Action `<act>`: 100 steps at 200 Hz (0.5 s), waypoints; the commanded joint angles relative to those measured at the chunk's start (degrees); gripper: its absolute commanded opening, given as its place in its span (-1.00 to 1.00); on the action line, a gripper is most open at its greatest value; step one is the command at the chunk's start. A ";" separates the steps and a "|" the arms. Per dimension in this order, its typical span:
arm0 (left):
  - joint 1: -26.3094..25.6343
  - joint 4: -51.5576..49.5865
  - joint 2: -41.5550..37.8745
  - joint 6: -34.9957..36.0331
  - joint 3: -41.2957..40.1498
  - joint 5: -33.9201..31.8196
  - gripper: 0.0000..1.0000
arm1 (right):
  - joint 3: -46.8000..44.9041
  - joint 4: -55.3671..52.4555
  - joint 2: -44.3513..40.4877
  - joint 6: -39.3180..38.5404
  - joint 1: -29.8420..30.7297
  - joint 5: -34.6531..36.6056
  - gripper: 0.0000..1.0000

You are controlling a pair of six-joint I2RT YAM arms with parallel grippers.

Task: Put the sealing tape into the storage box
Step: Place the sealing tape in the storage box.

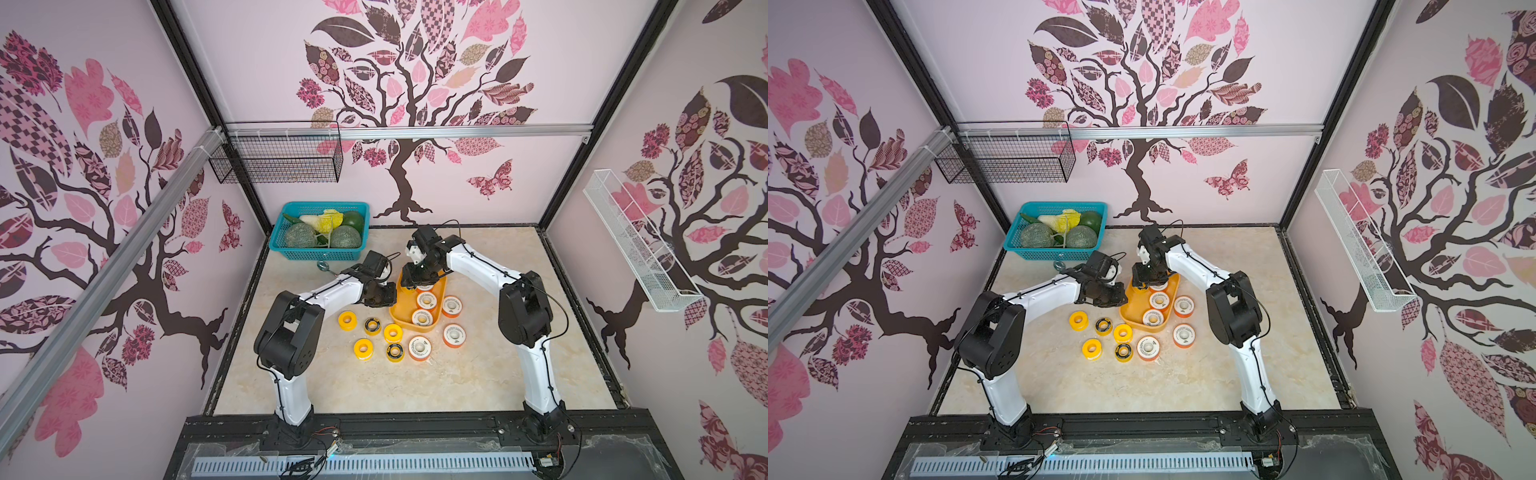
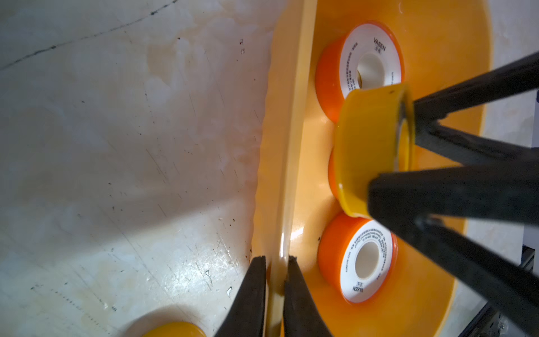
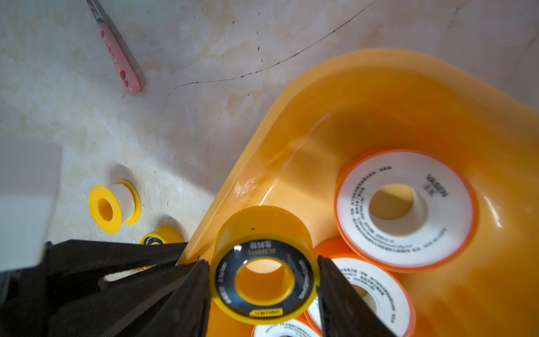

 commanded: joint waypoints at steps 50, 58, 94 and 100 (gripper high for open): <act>-0.21 0.25 -0.87 -0.71 -0.87 0.12 -0.67 | 3.50 1.21 4.59 2.80 0.65 3.10 0.11; -0.27 0.18 -0.80 -0.71 -0.87 0.17 -0.67 | 3.47 1.35 4.92 2.81 0.60 3.42 0.12; -0.23 -0.02 -0.77 -0.54 -0.70 0.36 -0.67 | 4.05 1.37 6.19 3.03 0.61 5.44 0.10; -0.25 -0.08 -0.73 -0.42 -0.71 0.34 -0.67 | 4.17 1.20 6.39 3.09 0.60 5.74 0.11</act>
